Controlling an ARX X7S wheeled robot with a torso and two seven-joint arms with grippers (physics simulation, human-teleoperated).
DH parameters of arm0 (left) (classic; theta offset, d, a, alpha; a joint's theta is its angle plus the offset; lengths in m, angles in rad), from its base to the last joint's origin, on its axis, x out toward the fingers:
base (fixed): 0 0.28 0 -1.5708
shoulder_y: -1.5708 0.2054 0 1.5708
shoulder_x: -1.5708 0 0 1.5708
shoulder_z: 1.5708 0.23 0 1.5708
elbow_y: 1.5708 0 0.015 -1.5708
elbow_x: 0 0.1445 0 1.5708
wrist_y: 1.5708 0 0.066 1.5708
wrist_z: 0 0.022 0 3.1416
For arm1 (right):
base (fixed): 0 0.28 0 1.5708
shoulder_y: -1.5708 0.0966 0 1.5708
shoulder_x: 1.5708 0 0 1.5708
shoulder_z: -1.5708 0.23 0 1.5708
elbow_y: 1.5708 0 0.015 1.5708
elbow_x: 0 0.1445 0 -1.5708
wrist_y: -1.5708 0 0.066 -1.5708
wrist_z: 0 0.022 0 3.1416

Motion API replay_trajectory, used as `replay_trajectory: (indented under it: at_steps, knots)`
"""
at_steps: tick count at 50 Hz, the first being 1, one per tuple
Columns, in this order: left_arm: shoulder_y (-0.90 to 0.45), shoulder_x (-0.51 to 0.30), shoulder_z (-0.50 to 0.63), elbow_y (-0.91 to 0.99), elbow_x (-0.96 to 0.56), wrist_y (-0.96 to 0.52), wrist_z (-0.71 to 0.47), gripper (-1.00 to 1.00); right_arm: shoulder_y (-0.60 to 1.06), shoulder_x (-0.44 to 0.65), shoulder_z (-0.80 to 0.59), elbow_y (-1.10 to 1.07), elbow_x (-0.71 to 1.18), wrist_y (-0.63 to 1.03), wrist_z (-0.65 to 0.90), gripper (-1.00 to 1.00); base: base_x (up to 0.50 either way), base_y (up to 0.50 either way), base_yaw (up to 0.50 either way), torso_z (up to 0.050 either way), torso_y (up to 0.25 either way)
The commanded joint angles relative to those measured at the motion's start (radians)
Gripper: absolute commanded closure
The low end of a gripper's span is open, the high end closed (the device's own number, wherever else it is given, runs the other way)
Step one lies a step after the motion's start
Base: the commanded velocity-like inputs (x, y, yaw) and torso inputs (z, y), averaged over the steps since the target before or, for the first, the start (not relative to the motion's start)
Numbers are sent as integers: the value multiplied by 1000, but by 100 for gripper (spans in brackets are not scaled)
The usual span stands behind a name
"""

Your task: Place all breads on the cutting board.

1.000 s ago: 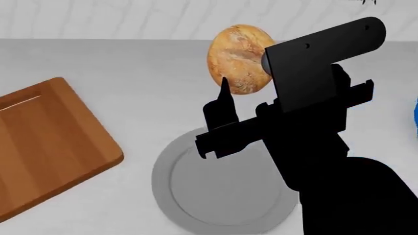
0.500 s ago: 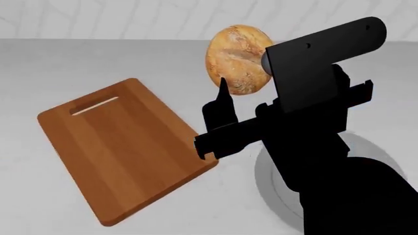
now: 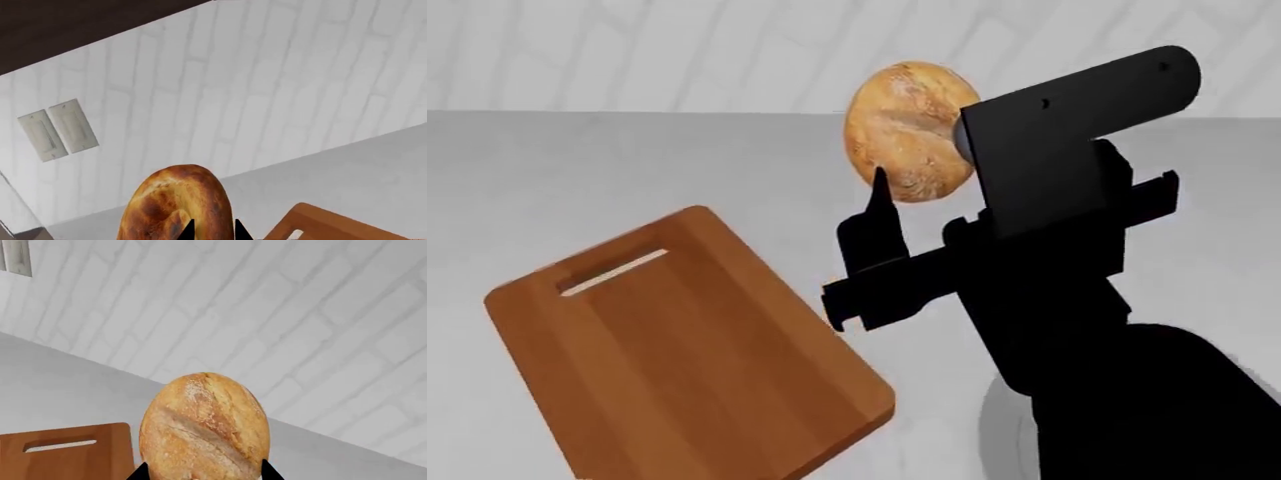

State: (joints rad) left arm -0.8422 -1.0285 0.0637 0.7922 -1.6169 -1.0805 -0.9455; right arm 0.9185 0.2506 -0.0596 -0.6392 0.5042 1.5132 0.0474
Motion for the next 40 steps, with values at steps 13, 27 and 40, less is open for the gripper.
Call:
replay_trajectory:
  at_steps: [13,27,40]
  knots:
    - [16,11,13,-13,36,8,21,100,-25,2,-156,65,-4,-41,22,100,153,0,0,0,2]
    - [-73,183,189,-92,171,-51,99,100,-18,3,-134,52,27,-24,21,100,0,0,0,0,0]
    - [-75,301,316,-166,320,-39,201,100,-30,14,-118,30,50,-21,26,100,0,0,0,0,0]
